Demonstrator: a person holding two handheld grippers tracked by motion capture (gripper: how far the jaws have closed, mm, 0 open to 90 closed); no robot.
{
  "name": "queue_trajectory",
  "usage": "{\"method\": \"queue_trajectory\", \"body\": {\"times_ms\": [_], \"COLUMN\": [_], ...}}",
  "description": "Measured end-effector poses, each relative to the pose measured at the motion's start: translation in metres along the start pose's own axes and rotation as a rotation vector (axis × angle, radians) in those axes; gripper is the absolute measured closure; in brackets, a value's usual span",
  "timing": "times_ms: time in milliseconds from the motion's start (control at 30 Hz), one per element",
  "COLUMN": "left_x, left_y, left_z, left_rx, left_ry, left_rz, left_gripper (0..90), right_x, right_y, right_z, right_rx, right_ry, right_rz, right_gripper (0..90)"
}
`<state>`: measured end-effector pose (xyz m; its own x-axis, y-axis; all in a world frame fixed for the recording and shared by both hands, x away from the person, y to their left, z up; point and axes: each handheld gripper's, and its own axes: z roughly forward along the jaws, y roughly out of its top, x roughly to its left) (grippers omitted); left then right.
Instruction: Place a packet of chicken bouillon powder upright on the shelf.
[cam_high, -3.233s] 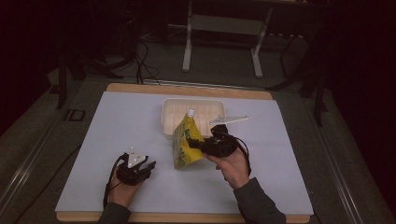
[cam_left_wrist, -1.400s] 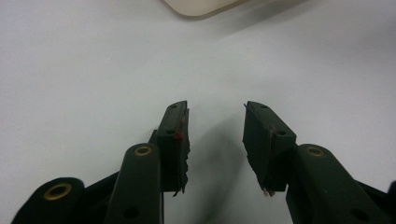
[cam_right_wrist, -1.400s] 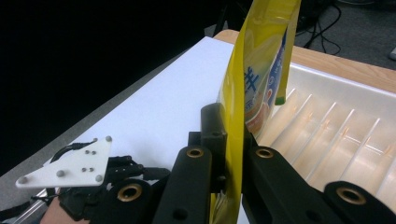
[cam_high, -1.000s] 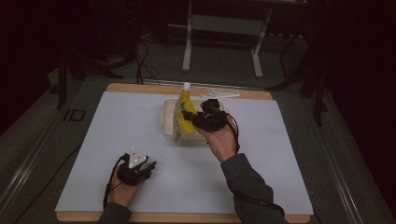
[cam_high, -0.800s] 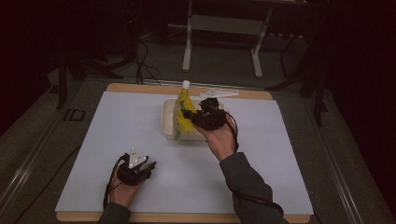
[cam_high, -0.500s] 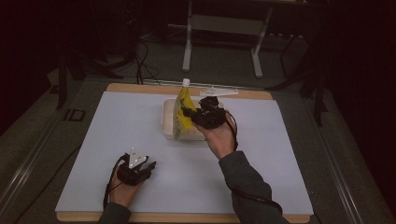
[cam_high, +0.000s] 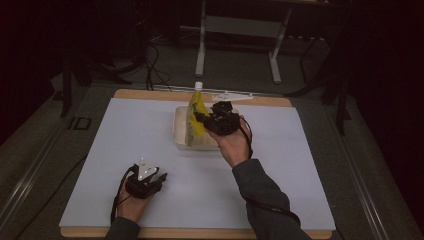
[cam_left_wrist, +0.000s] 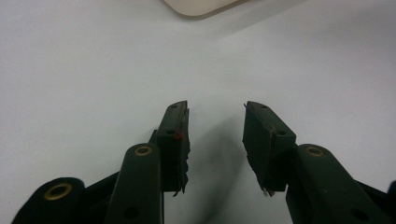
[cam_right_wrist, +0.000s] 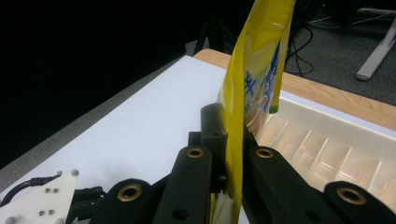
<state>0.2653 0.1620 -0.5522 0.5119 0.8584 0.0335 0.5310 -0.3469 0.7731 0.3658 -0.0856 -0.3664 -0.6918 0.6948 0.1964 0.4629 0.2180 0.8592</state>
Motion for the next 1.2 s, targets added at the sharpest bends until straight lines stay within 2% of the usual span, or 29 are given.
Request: {"method": "queue_trajectory", "body": {"times_ms": [900, 1200], "left_x": [-0.001, -0.001], "left_y": [0.000, 0.000], "left_z": [0.000, 0.000], "left_rx": [-0.001, -0.003], "left_ry": [0.006, 0.007], "left_rz": [0.001, 0.001], "left_gripper": [60.8, 60.8], "right_x": [-0.006, -0.002], "right_y": [0.008, 0.010], "right_z": [0.010, 0.014], "right_rx": [-0.038, -0.059], "right_ry": [-0.042, -0.072], "right_rz": [0.020, -0.009], "right_gripper": [90.0, 90.0]}}
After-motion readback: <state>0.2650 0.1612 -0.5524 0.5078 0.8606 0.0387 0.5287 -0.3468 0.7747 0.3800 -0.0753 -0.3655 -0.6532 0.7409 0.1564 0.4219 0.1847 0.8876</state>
